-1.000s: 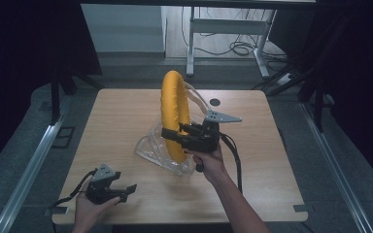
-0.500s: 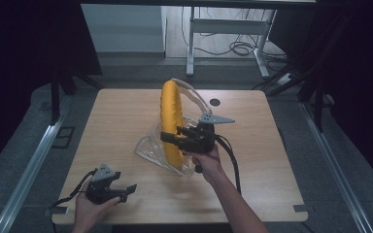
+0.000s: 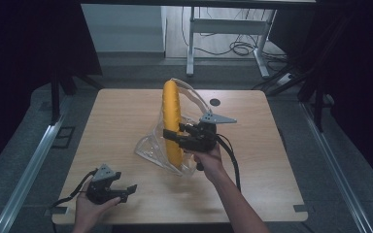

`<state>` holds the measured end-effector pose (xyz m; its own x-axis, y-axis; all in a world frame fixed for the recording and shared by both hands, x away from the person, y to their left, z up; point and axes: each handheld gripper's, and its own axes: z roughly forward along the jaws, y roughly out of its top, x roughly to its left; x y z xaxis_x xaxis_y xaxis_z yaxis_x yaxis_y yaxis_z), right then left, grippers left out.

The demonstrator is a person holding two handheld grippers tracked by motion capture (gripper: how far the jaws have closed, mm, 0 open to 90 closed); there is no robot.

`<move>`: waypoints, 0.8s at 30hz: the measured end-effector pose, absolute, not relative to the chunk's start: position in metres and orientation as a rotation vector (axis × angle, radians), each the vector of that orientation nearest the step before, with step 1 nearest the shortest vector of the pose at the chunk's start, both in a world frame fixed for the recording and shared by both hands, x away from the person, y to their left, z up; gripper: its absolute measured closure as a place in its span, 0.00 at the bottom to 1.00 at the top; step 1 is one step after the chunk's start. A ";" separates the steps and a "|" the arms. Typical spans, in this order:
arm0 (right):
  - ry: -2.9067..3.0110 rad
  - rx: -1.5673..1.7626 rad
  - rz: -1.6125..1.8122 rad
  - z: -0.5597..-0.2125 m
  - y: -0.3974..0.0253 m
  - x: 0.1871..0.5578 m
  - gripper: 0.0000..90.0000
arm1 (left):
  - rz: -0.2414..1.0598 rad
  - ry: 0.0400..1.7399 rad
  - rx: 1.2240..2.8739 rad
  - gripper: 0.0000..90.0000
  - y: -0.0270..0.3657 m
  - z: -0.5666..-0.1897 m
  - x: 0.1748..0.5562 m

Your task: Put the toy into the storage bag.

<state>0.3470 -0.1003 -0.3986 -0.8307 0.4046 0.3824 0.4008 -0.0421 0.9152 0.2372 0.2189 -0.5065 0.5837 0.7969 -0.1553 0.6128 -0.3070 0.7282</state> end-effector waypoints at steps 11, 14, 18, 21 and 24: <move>2.149 0.857 2.001 -0.393 -0.105 0.340 0.41 | 0.297 1.123 2.030 0.21 0.219 -0.506 0.237; 2.137 0.845 2.010 -0.391 -0.109 0.338 0.40 | 0.296 1.122 2.030 0.21 0.219 -0.507 0.237; 2.120 0.851 2.013 -0.390 -0.115 0.337 0.40 | 0.293 1.118 2.032 0.21 0.218 -0.507 0.237; 2.111 0.860 2.004 -0.390 -0.121 0.337 0.41 | 0.292 1.117 2.031 0.21 0.218 -0.507 0.237; 2.099 0.869 1.996 -0.390 -0.127 0.336 0.41 | 0.292 1.120 2.029 0.21 0.218 -0.507 0.237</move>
<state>0.3364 -0.1273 -0.3895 -0.8286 0.4749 0.2964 0.3201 -0.0325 0.9468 0.2373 0.2183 -0.5069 0.5844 0.7951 -0.1620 0.6149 -0.3038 0.7277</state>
